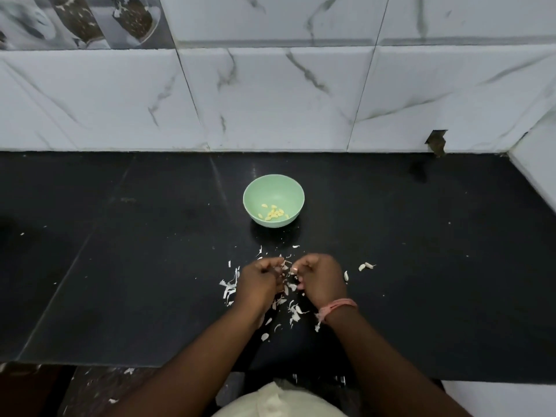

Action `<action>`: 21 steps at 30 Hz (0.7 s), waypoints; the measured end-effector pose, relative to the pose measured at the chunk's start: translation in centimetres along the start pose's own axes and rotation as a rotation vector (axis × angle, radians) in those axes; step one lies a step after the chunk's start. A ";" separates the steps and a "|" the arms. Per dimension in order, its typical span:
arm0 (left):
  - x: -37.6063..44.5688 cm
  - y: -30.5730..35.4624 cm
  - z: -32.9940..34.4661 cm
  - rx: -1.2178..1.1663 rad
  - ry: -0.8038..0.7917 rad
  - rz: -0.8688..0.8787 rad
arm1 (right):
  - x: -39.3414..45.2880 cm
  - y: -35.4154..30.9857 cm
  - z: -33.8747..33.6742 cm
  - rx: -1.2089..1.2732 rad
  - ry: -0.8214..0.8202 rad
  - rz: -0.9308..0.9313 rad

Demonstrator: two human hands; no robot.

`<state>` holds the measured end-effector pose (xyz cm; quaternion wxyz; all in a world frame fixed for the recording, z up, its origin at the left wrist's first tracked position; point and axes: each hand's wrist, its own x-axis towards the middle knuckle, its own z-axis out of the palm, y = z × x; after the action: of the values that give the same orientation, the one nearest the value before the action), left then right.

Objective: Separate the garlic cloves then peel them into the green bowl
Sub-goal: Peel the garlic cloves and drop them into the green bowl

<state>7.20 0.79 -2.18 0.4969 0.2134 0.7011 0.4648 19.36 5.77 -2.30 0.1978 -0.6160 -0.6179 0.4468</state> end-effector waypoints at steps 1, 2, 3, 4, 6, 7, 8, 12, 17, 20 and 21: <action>-0.4 0.1 -0.3 -0.059 -0.028 -0.027 | -0.5 0.3 0.2 0.198 -0.012 0.039; -0.7 0.1 -0.5 -0.110 -0.058 -0.040 | -1.0 0.2 0.2 0.361 -0.035 0.073; -1.0 0.1 -0.8 -0.149 -0.083 -0.038 | -1.4 0.0 0.3 0.474 -0.059 0.093; -1.3 0.2 -1.1 -0.170 -0.101 -0.027 | -1.7 -0.2 0.3 0.543 -0.081 0.097; -1.7 0.2 -1.4 -0.185 -0.099 0.004 | -2.1 -0.5 0.2 0.594 -0.118 0.076; -1.8 0.2 -1.6 -0.191 -0.090 0.023 | -2.2 -0.5 0.2 0.596 -0.132 0.062; -1.9 0.1 -1.7 -0.198 -0.081 0.041 | -2.4 -0.6 0.3 0.597 -0.142 0.052; -2.5 -0.1 -1.9 -0.249 -0.047 0.104 | -2.9 -1.2 0.3 0.610 -0.153 0.034; -2.9 0.1 -2.0 -0.293 -0.011 0.179 | -3.9 -1.9 0.5 0.578 -0.072 -0.029; -3.1 0.1 -2.2 -0.319 -0.024 0.202 | -4.3 -2.0 0.6 0.466 0.036 -0.122; -3.2 0.1 -2.3 -0.314 -0.028 0.214 | -4.5 -2.1 0.5 0.439 0.040 -0.152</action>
<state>6.42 -2.63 -0.28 0.4816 0.2133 0.5863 0.6155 18.50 1.78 0.50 0.3724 -0.5187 -0.5466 0.5417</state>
